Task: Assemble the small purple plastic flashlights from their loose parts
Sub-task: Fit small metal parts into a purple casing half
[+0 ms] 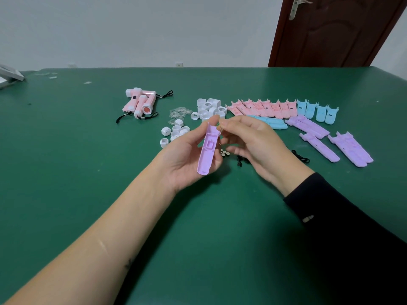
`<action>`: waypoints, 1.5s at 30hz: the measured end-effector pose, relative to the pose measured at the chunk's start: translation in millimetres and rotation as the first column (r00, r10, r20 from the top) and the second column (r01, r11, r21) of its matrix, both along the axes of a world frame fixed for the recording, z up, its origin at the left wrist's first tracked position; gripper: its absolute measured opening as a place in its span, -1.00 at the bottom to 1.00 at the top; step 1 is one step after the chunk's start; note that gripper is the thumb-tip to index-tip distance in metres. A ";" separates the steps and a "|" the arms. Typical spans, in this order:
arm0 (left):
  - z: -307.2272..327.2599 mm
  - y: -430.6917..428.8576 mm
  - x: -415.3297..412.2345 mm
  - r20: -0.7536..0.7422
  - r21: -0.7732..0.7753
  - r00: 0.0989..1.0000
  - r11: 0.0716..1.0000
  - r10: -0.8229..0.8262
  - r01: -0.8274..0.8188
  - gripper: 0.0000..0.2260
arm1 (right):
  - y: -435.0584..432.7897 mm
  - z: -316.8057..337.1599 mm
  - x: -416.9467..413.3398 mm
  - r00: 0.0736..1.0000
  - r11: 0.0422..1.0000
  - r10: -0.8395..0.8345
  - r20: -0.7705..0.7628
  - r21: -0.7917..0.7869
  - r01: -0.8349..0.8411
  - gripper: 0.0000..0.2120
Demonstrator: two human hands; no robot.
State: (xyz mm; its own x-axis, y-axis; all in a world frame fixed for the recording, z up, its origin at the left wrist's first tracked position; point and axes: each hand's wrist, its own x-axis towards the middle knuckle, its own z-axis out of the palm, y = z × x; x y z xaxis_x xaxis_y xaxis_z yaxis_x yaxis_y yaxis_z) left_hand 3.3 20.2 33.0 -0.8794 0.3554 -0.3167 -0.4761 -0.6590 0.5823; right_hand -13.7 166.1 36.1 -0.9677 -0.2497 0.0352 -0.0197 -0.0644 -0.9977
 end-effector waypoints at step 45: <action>5.3 2.9 5.1 0.077 -0.005 0.995 0.998 0.058 -0.058 -0.85 | -3.8 -2.5 0.8 0.997 0.997 -0.013 -0.078 0.075 0.019 -0.89</action>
